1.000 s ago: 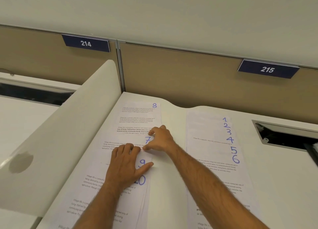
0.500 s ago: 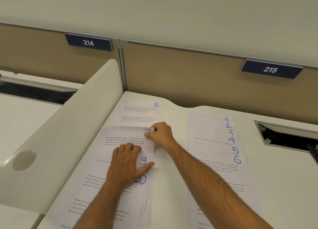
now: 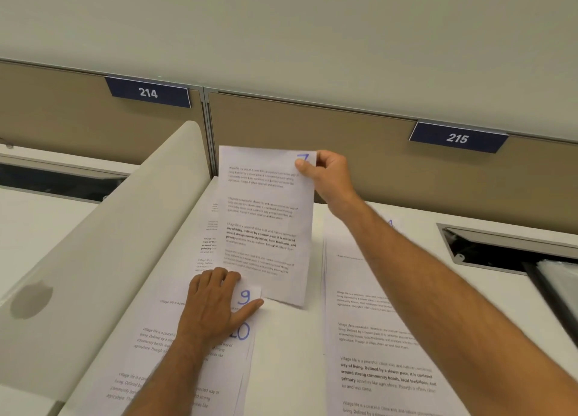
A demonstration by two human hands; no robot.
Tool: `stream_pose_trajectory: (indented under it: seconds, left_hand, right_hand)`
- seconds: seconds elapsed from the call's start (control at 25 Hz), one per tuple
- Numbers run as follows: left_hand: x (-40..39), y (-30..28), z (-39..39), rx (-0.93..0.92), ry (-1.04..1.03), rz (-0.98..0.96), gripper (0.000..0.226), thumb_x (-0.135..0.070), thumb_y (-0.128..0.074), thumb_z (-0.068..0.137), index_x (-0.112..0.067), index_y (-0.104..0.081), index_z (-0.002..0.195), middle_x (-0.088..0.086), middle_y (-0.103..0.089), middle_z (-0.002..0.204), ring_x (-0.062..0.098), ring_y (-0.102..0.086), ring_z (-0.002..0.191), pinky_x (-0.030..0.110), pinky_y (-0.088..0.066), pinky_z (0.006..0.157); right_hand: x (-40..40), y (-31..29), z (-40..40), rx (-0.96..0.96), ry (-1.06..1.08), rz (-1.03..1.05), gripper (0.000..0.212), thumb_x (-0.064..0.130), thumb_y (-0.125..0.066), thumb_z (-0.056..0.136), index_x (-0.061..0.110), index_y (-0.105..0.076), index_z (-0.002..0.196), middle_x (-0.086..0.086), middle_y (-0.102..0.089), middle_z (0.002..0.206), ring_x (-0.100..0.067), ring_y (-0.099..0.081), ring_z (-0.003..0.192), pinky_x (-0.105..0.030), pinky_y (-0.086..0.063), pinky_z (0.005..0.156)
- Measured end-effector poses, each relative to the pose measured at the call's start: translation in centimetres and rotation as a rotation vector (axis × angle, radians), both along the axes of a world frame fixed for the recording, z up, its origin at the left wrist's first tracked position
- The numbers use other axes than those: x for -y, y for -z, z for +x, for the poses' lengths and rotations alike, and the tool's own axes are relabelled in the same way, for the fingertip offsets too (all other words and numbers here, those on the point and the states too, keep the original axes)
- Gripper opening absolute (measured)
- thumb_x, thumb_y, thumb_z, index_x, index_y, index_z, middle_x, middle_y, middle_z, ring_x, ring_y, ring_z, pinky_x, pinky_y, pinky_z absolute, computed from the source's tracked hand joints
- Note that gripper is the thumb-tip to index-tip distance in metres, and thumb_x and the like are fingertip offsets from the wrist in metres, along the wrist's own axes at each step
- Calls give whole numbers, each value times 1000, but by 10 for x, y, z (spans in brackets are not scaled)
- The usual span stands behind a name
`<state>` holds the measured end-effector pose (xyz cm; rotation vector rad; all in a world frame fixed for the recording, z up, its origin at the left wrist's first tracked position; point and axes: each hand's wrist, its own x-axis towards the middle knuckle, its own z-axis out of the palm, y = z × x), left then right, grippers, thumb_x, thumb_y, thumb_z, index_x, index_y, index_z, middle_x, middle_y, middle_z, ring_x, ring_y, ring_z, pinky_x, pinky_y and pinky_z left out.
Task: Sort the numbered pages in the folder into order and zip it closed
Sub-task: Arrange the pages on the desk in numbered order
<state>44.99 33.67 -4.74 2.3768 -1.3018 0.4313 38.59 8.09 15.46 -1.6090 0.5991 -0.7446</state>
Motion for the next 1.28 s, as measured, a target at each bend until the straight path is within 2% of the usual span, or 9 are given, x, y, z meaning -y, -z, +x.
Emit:
stream_pose_trajectory:
  seconds: [0.32, 0.48, 0.6, 0.72, 0.84, 0.92, 1.04, 1.12, 1.28]
  left_hand:
    - [23, -30, -18, -145, -19, -144, 75, -80, -40, 84, -16, -62, 116, 0, -61, 112, 24, -56, 100, 38, -48, 84]
    - [48, -68, -45, -612, -38, -398, 79, -67, -64, 83, -17, -45, 141, -6, -47, 138, 15, -40, 129, 31, -35, 106]
    - [69, -91, -72, -874, 10, -548, 84, -60, -73, 79, -22, -38, 145, -11, -45, 139, 9, -45, 125, 30, -40, 101]
    - [82, -106, -105, -1107, 87, -618, 78, -59, -79, 73, -23, -47, 135, -10, -60, 126, 6, -61, 110, 26, -52, 87]
    - [88, -107, -138, -1292, 144, -630, 47, -44, -79, 79, -17, -61, 114, 2, -75, 104, 18, -72, 94, 43, -60, 82]
    - [91, -102, -156, -1335, 97, -633, 20, -26, -73, 90, -9, -66, 99, 10, -76, 93, 26, -73, 88, 51, -60, 82]
    - [91, -85, -179, -1360, 5, -597, 21, -26, -70, 93, -5, -66, 89, 16, -73, 89, 28, -68, 80, 55, -56, 84]
    - [89, -79, -193, -1345, -53, -562, 28, -28, -69, 92, -1, -62, 87, 9, -69, 80, 22, -61, 73, 51, -56, 79]
    - [79, -64, -212, -1209, -188, -377, 35, -27, -66, 92, -4, -51, 69, -1, -53, 63, 16, -48, 60, 37, -42, 58]
  right_hand:
    - [14, -44, -61, 177, -109, -72, 8, 6, -65, 94, 10, -63, 88, -1, -72, 80, -15, -69, 70, -28, -56, 63]
    - [21, -52, -104, 166, -144, 23, 4, 14, -62, 97, 12, -63, 100, -6, -73, 89, -24, -70, 77, -35, -60, 65]
    - [20, -51, -139, 173, -131, 129, 8, 10, -55, 100, 12, -63, 101, -3, -74, 85, -19, -71, 72, -31, -59, 63]
    - [20, -38, -175, 171, -102, 241, 11, 12, -53, 101, 11, -63, 104, -5, -75, 88, -20, -72, 75, -32, -60, 65]
    - [25, -18, -214, 158, -58, 363, 20, 18, -53, 102, 8, -62, 118, -12, -74, 102, -26, -73, 85, -38, -61, 71]
    - [29, -1, -237, 114, 4, 427, 26, 24, -55, 102, 8, -62, 121, -14, -72, 109, -28, -72, 90, -42, -61, 79]
    - [30, 35, -278, -93, 79, 429, 36, 34, -68, 93, 13, -64, 121, -8, -74, 114, -28, -72, 100, -47, -57, 91]
    - [26, 60, -304, -294, 86, 364, 39, 25, -73, 84, 16, -63, 121, -6, -75, 111, -29, -73, 99, -47, -58, 86]
    - [6, 104, -339, -493, 181, 370, 35, -5, -66, 81, 13, -64, 111, -5, -76, 81, -20, -69, 68, -30, -53, 62]
